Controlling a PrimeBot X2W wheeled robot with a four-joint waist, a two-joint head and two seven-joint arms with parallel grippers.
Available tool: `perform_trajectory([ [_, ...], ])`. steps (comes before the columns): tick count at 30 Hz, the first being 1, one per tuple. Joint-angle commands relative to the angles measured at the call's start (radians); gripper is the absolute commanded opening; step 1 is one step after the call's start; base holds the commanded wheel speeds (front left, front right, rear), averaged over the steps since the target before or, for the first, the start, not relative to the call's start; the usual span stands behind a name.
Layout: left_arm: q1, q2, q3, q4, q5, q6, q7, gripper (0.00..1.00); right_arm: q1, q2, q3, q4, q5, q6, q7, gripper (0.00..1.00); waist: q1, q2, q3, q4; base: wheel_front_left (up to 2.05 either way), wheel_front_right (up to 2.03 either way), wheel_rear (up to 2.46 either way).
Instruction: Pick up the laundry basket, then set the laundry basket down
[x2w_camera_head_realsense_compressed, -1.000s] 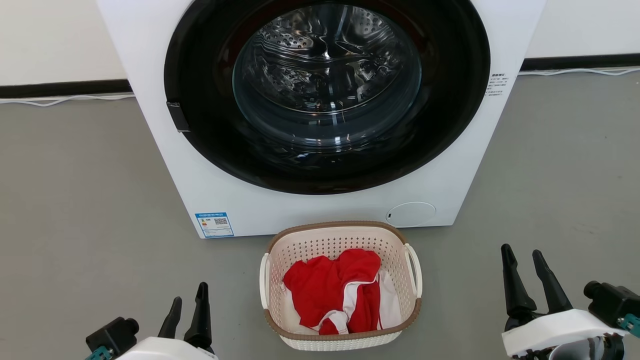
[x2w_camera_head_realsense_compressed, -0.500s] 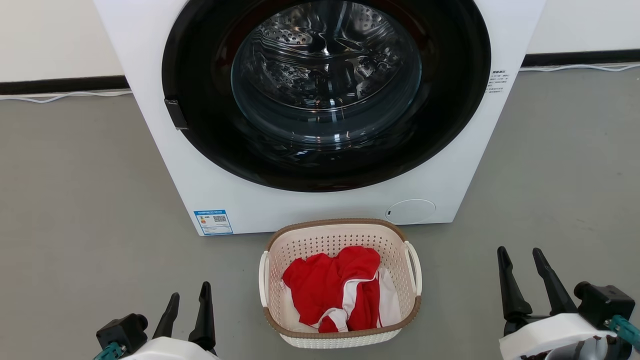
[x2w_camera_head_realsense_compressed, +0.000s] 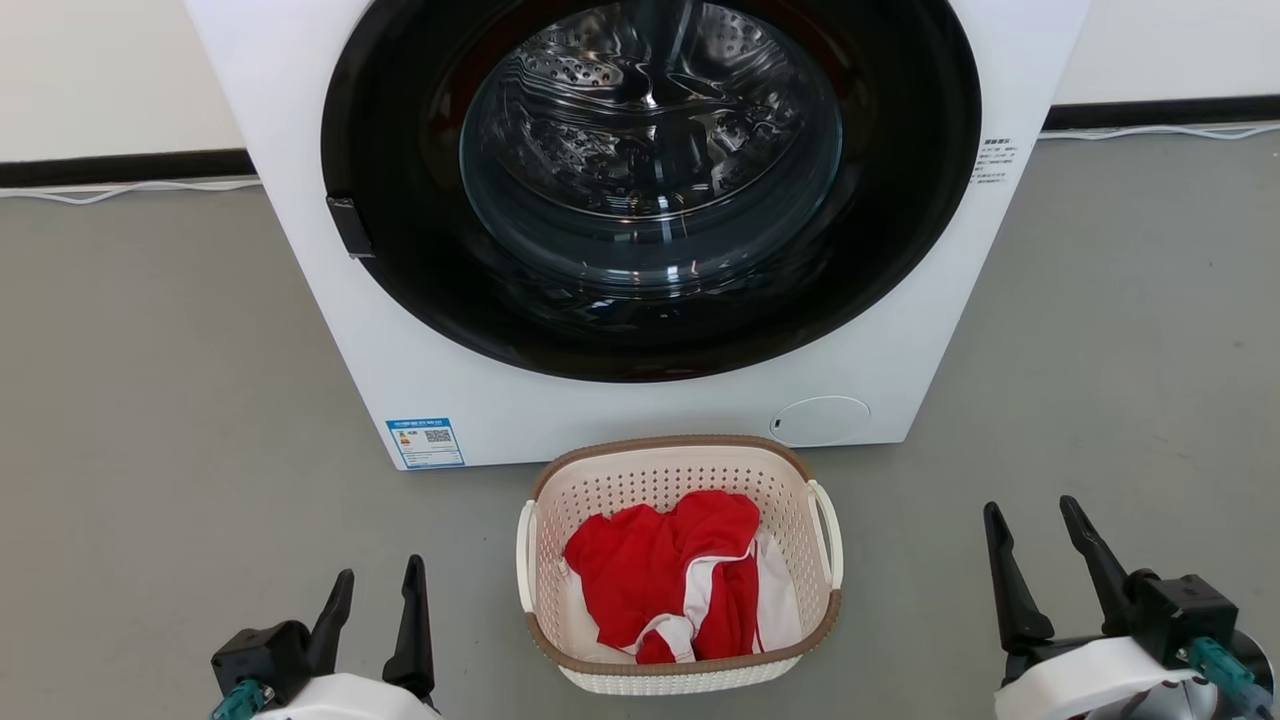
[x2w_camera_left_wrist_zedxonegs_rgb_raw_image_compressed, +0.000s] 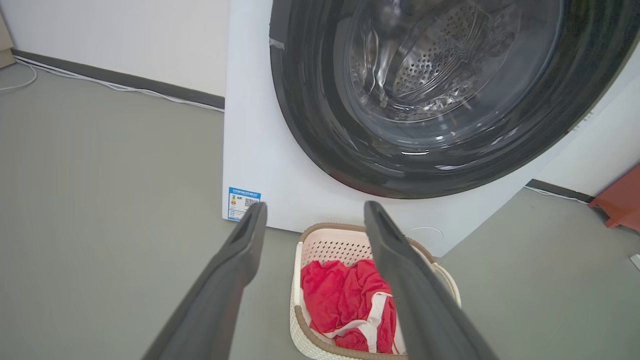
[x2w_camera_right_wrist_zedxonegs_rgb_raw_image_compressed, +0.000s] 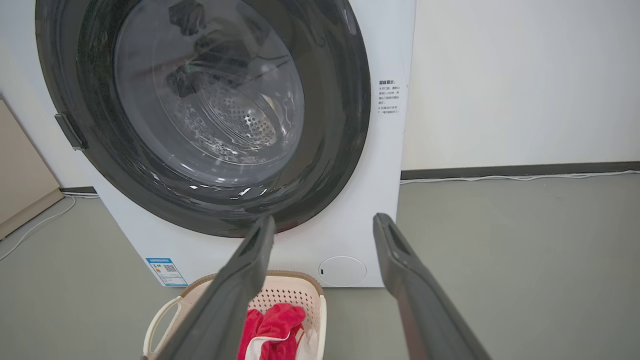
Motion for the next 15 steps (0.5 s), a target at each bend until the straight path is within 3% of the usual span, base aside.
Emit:
perform_trajectory([
  [1,-0.037,0.011,0.024,-0.027,0.028,0.010,-0.016,1.00,-0.021,-0.015,0.022,-0.019,-0.033,0.007,-0.021,1.00,0.0000,0.0000,0.001,0.000,0.00,0.00,0.00],
  [8,-0.040,0.012,0.021,-0.024,0.101,0.015,-0.036,1.00,-0.021,-0.018,0.021,-0.017,-0.117,0.007,-0.041,1.00,0.0000,0.0000,0.005,-0.002,0.00,0.00,0.00],
  [15,-0.039,0.012,0.022,-0.020,0.102,0.014,-0.037,1.00,-0.017,-0.014,0.013,-0.013,-0.114,0.007,-0.041,1.00,0.0000,0.0000,0.001,-0.002,0.00,0.00,0.00],
])
